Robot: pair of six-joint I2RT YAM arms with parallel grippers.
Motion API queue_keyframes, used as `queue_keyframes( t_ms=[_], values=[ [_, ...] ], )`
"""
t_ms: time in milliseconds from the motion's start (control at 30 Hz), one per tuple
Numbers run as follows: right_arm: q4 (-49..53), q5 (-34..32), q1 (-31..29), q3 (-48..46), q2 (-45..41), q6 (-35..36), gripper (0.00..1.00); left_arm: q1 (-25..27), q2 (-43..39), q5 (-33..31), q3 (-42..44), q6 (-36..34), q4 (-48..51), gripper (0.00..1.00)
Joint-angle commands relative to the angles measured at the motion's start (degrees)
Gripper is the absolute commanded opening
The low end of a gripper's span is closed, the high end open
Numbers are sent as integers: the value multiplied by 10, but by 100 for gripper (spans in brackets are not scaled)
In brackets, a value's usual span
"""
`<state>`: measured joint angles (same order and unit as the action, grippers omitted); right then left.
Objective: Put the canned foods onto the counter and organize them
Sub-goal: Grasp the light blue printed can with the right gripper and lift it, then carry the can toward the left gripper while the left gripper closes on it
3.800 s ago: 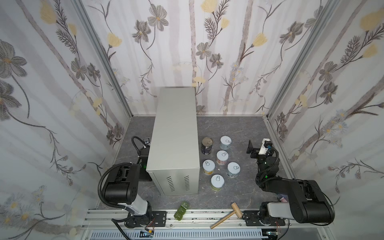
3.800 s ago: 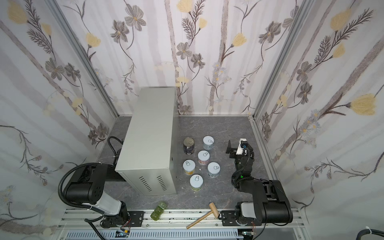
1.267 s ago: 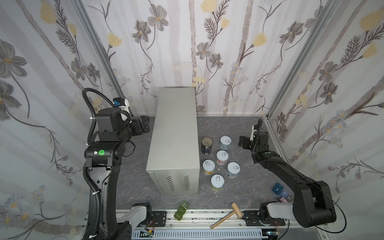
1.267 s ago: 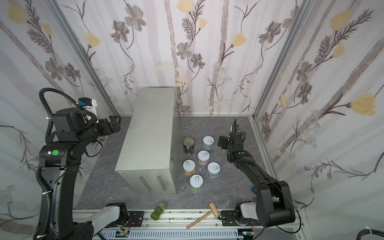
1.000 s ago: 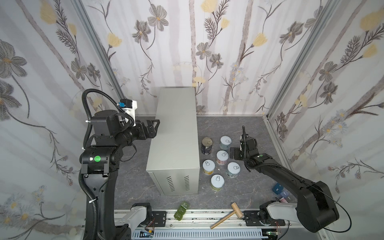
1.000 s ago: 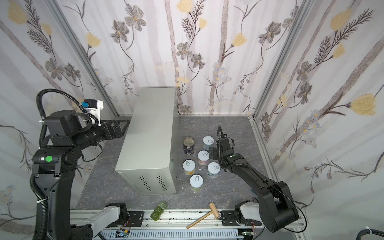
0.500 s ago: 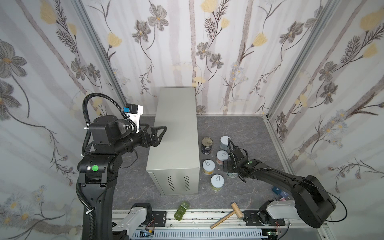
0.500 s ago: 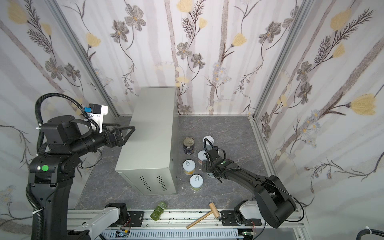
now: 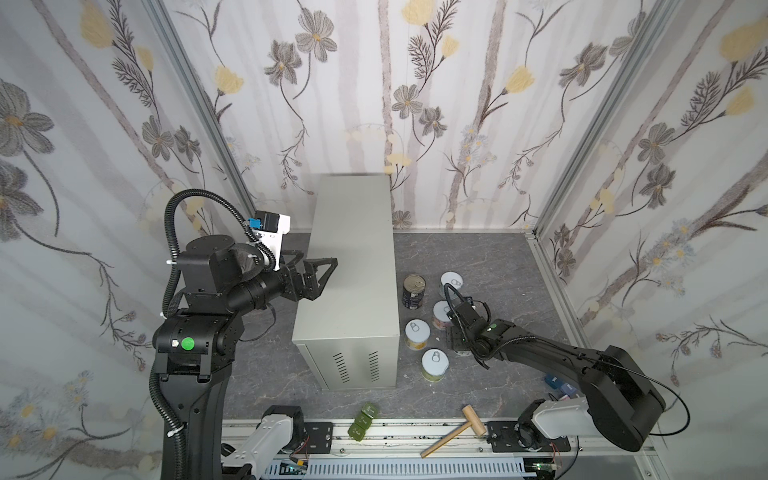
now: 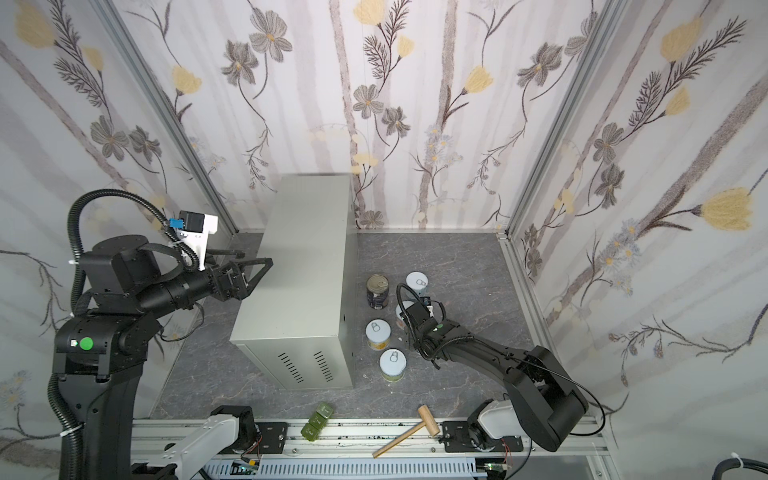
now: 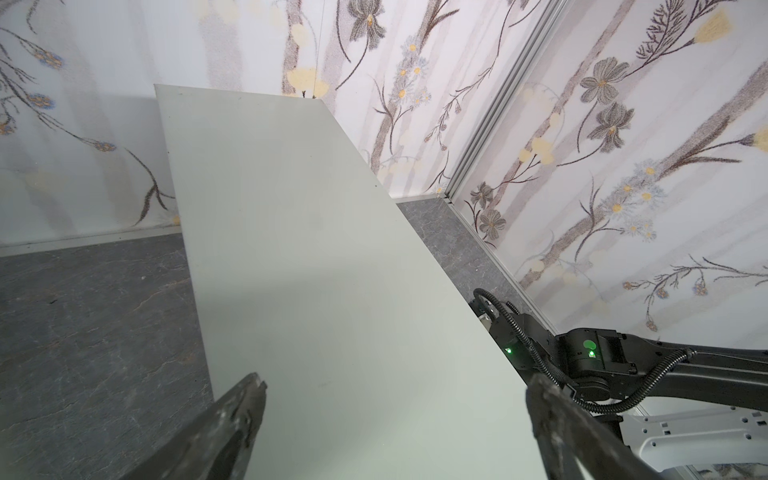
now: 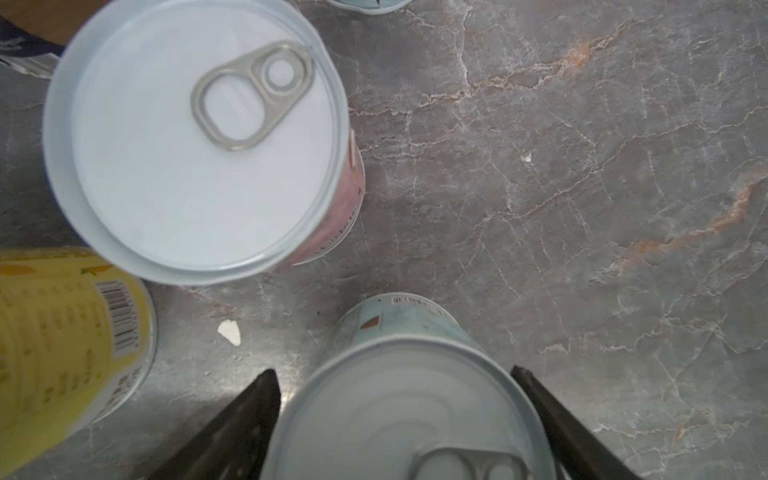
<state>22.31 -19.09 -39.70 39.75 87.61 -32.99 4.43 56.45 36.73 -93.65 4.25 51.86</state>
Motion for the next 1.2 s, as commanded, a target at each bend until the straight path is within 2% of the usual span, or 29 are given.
queue_keyframes(
  t_ms=[0, 300, 400, 600, 733, 867, 1000, 1167],
  values=[
    [-11, -18, -1, -2, -5, -8, 78, 3, 0, 23, -1, 9, 3, 100],
    [4, -15, -11, 14, -25, 28, 57, 17, 15, 45, -28, 13, 25, 100],
    [25, -14, -11, 27, -47, 54, 53, 25, 17, 56, -29, 19, 26, 100],
    [75, 45, -12, 91, -84, 128, 51, 62, 25, 72, -31, 18, 22, 100],
    [100, 87, -21, 132, -117, 184, 51, 90, 38, 58, -32, 22, 16, 100],
    [118, 122, -26, 174, -159, 221, 50, 136, 61, 41, -36, 35, 10, 100],
    [136, 161, -26, 219, -190, 250, 50, 196, 77, 22, -35, 16, 18, 100],
    [195, 172, -22, 304, -179, 237, 50, 286, 92, -26, -22, -14, 13, 100]
  ],
)
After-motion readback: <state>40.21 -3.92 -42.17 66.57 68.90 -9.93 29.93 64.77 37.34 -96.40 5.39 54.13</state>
